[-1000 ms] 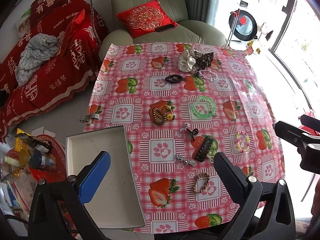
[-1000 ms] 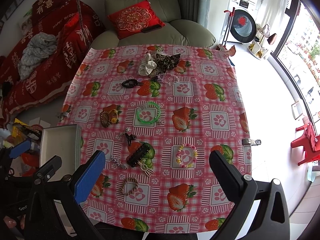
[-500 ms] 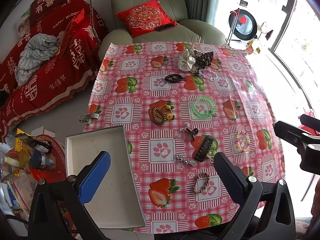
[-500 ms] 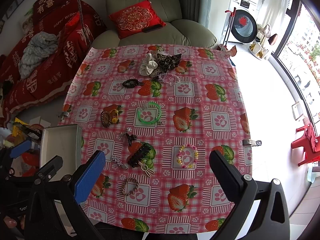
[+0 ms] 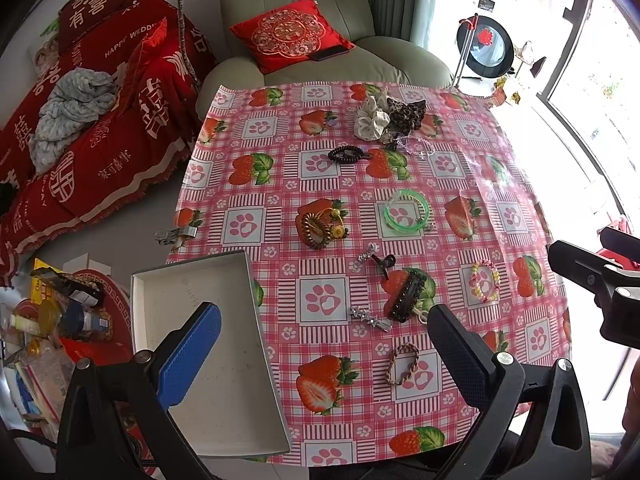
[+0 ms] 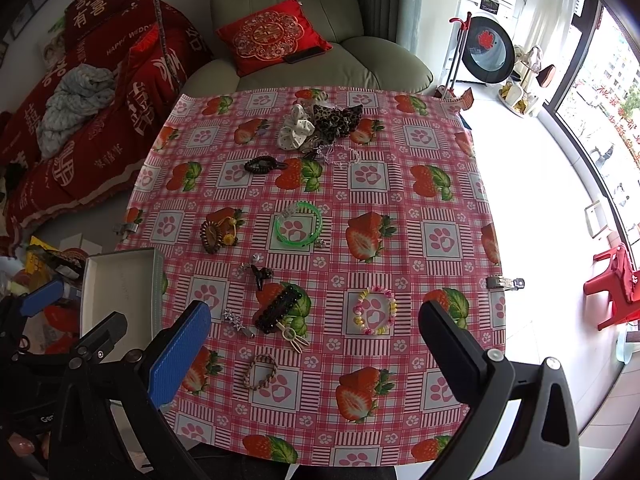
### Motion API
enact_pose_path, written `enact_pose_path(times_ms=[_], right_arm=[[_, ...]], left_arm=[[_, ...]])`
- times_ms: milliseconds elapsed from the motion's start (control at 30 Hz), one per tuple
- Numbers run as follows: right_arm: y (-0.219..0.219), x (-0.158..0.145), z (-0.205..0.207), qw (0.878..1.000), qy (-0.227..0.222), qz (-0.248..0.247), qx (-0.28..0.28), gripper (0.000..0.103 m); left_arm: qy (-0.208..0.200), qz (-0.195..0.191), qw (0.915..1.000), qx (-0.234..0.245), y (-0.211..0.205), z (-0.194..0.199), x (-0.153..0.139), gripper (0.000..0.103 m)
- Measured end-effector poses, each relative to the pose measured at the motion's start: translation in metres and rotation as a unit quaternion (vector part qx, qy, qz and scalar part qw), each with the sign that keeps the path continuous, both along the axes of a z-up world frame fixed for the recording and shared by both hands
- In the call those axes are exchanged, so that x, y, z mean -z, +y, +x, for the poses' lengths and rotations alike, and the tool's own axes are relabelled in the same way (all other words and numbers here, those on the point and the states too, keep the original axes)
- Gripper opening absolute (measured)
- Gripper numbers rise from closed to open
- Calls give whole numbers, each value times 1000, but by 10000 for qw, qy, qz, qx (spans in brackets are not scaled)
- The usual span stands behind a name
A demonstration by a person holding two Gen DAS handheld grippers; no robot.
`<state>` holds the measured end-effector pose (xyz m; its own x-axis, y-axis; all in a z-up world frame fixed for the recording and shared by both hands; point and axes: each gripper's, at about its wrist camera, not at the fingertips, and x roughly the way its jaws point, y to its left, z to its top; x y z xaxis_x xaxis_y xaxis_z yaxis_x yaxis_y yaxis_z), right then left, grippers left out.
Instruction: Organize jewelry
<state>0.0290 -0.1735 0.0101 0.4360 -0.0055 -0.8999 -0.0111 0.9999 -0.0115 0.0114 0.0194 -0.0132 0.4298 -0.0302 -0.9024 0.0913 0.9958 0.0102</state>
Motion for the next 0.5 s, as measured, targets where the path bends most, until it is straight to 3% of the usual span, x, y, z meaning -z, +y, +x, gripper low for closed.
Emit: enact_pose_path(times_ms=[500], right_arm=[[-8, 5, -2, 9999, 68, 71, 57, 103]], left_arm=[[58, 30, 10000, 38, -10, -4, 2, 103]])
